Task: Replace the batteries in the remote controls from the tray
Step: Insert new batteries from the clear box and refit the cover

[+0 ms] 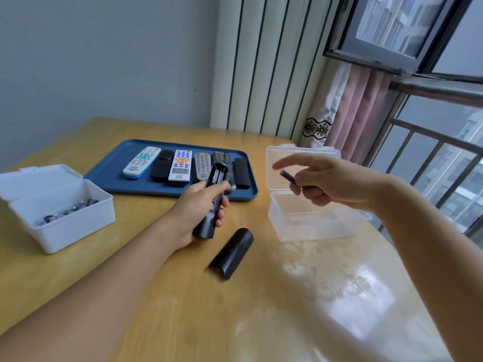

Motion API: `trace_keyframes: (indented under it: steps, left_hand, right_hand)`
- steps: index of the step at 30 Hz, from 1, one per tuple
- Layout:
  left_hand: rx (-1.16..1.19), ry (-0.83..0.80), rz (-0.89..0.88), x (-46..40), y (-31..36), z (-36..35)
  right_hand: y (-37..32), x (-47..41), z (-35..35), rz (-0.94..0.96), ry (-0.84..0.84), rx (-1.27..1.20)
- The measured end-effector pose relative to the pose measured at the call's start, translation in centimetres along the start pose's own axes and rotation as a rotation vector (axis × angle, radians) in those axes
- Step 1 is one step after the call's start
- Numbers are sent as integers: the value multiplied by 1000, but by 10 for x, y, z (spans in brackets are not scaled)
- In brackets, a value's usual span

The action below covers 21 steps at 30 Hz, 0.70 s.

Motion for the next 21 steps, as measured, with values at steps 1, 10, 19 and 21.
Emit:
trace_keyframes:
  steps: [1, 10, 19, 21]
  left_hand:
    - [55, 2, 12, 1, 3, 0]
    - [50, 246, -158, 15, 26, 53]
    - [-40, 244, -273, 4, 27, 51]
    - [-88, 221, -297, 4, 28, 46]
  right_hand:
    - [-11, -3, -16, 62, -20, -95]
    - [-25, -78, -105, 290, 168, -199]
    - [-5, -74, -89, 362, 642, -214]
    - [-2, -76, -90, 359, 640, -197]
Point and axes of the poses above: each hand's wrist, its own x-axis away from the middle knuckle, its own z-axis out of the back of the hand, y = z × x, the point moved 9 cm from there along -x, towards the middle knuckle, and after that the axes turned 5 degrees about -y, right-handed, at the moved point
